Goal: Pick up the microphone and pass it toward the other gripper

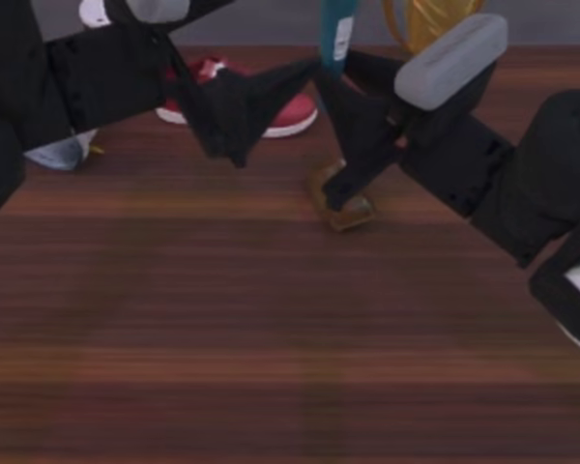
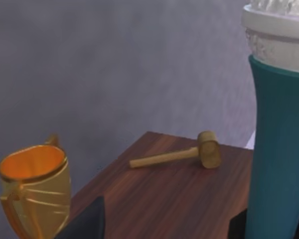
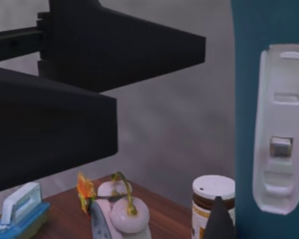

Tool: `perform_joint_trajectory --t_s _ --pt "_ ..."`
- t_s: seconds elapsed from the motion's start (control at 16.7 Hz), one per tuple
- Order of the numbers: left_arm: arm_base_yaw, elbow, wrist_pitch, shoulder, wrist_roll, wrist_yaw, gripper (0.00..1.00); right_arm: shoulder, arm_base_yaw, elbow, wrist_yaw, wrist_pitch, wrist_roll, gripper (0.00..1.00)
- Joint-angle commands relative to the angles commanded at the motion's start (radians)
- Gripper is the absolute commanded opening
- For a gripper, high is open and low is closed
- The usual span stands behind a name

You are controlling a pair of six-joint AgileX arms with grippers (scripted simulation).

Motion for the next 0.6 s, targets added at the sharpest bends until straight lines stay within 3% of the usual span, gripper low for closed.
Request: perform_joint_trajectory --t_s 0.3,0.6 --pt "-0.114 0.128 0.037 0.16 -0.006 -0.111 1.0 0.0 0.0 0.0 0.0 0.0 0.0 0.0" --pt "-0.127 0.143 0.041 0.179 -0.006 -0.125 1.0 0.0 0.0 0.0 0.0 0.0 0.0 0.0"
